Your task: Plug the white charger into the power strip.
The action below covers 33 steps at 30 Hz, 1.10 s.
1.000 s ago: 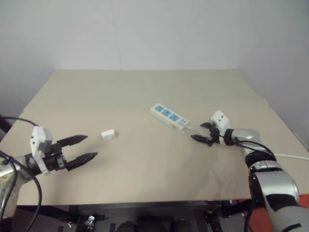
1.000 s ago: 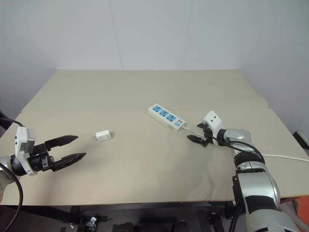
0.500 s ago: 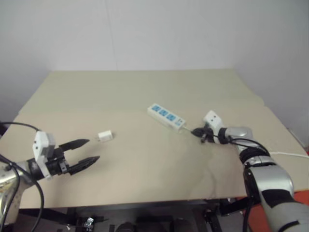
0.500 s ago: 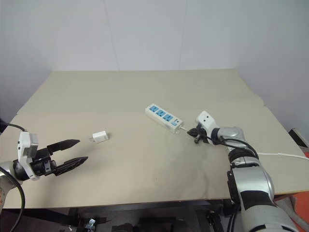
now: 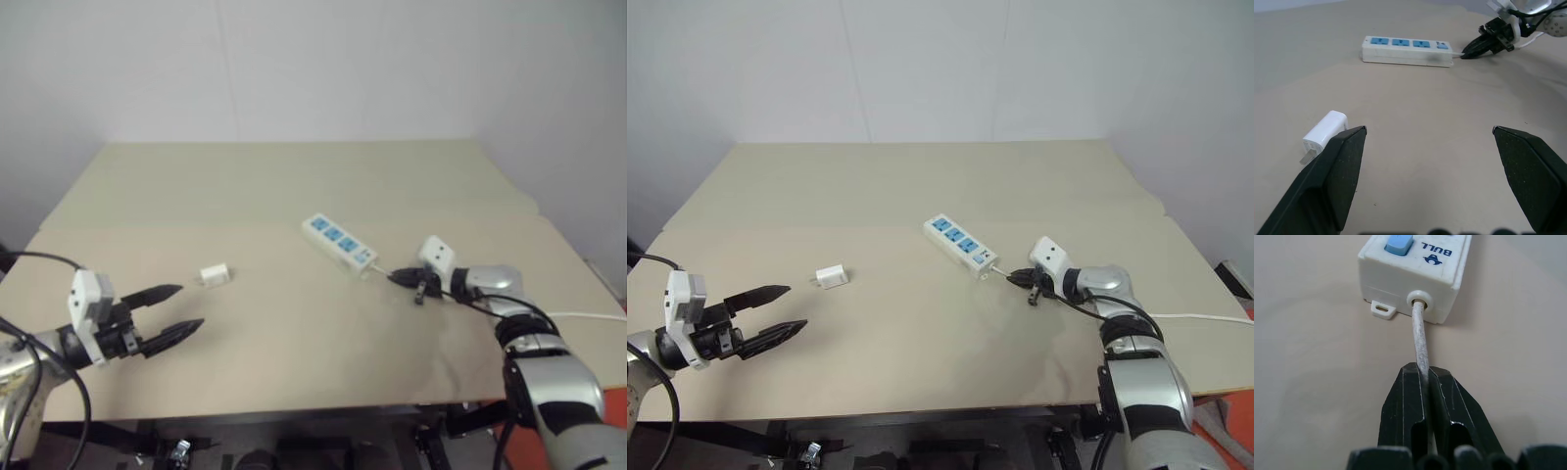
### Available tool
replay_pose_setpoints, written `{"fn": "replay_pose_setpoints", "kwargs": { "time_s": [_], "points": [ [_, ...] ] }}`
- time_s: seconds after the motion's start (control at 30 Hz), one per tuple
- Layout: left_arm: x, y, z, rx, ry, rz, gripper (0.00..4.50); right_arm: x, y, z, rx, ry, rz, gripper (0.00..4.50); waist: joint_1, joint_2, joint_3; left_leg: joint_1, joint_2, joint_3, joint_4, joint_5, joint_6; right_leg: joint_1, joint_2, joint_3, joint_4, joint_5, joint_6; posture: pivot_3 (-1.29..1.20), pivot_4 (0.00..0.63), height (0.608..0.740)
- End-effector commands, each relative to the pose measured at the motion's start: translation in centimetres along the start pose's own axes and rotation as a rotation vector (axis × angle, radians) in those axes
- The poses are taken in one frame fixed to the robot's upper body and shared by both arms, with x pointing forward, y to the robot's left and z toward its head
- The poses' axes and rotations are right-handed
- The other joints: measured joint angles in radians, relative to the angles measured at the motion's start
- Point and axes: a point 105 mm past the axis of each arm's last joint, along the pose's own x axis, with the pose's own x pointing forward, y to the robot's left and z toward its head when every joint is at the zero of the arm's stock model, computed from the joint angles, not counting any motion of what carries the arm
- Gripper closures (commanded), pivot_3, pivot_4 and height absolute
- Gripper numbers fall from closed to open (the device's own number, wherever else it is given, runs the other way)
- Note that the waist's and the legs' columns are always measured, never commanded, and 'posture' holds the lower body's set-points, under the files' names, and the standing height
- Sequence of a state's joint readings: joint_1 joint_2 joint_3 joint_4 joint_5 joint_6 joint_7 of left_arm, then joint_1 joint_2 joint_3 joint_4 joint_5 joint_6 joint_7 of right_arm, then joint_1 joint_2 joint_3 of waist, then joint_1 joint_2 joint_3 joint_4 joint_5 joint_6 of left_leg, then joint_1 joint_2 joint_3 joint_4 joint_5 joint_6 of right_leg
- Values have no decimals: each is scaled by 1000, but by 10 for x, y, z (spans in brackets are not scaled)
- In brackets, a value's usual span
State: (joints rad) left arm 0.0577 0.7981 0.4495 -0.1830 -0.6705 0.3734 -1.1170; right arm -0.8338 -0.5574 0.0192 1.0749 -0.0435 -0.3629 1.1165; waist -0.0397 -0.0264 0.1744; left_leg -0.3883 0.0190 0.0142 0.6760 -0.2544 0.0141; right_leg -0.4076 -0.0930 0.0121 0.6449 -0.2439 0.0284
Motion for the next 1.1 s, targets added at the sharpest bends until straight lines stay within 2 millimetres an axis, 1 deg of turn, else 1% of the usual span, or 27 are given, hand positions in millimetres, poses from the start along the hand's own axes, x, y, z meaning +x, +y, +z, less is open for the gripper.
{"fn": "replay_pose_setpoints", "kwargs": {
  "time_s": [0.03, 0.17, 0.3, 0.47, 0.53, 0.67, 0.73, 0.8, 0.9, 0.93, 1.0, 1.1],
  "points": [
    [0, 1, 11, 40, -33, -4, 0, -18, -2, 1, -27, -25, -20, 4465, 1, 0, 0, 0, 0, 0, 0, 0, 0, 0, 0, 0, 0, 0, 0, 0, 150, 740],
    [2, 1, 11, 39, -35, -13, 0, -31, 1, -5, -22, -22, -25, 4465, 2, 0, 0, 1, 0, 0, 0, 0, 0, 1, 0, 0, 0, 0, 0, 0, 150, 740],
    [4, 2, 10, 37, -35, -18, 0, -34, 2, -7, -14, -17, -36, 4465, 0, 0, 0, 1, -1, 0, 0, 0, 0, 1, 0, 0, 0, 0, 0, 0, 150, 740],
    [5, 2, 10, 35, -38, -22, 0, -32, 3, -5, -19, -27, -29, 2842, -2, 0, 0, 1, -1, 0, 0, 0, 0, 1, 1, 0, 0, 0, 0, 0, 150, 740],
    [5, 3, 10, 36, -39, -21, 0, -31, 4, -3, -21, -40, -30, 2110, -1, 0, 0, 1, -1, 0, 0, 0, 0, 1, 1, 0, 0, 0, 0, 0, 150, 740],
    [3, 3, 11, 37, -40, -17, 0, -32, 4, 2, -12, -80, -42, 665, -1, 0, 0, 1, -1, 0, 0, 0, 0, 1, 1, 0, 0, 0, 0, 0, 150, 740],
    [3, 2, 11, 38, -40, -14, 0, -33, 4, 8, 2, -117, -51, 35, -1, 0, 0, 1, -1, 0, 0, 0, 0, 1, 1, 0, 0, 0, 0, 0, 150, 740],
    [2, 3, 11, 39, -39, -12, 0, -33, 5, 13, 20, -153, -56, 35, 0, 0, 0, 1, -1, 0, 0, 0, 0, 1, 1, 0, 0, 0, 0, 0, 150, 740],
    [2, 3, 12, 40, -40, -10, 0, -32, 6, 27, 83, -258, -85, 35, 0, 0, 0, 1, 0, 0, 0, 0, 0, 1, 1, 0, 0, 0, 0, 0, 150, 740],
    [2, 3, 12, 41, -41, -10, 0, -30, 4, 30, 95, -285, -119, 35, -1, 0, 0, 1, 0, 0, 0, 0, 0, 1, 1, 0, 0, 0, 0, 0, 150, 740],
    [3, 3, 13, 42, -42, -10, 0, -26, 4, 32, 136, -322, -150, 35, -1, 0, 0, 1, 0, 0, 0, 0, 0, 1, 1, 0, 0, 0, 0, 0, 150, 740],
    [4, 3, 13, 43, -41, -13, 0, -18, 10, 36, 213, -381, -146, 35, 0, 0, 0, 2, 0, 0, 0, 0, 0, 1, 1, 0, 1, 0, 0, 0, 150, 740]
  ]
}}
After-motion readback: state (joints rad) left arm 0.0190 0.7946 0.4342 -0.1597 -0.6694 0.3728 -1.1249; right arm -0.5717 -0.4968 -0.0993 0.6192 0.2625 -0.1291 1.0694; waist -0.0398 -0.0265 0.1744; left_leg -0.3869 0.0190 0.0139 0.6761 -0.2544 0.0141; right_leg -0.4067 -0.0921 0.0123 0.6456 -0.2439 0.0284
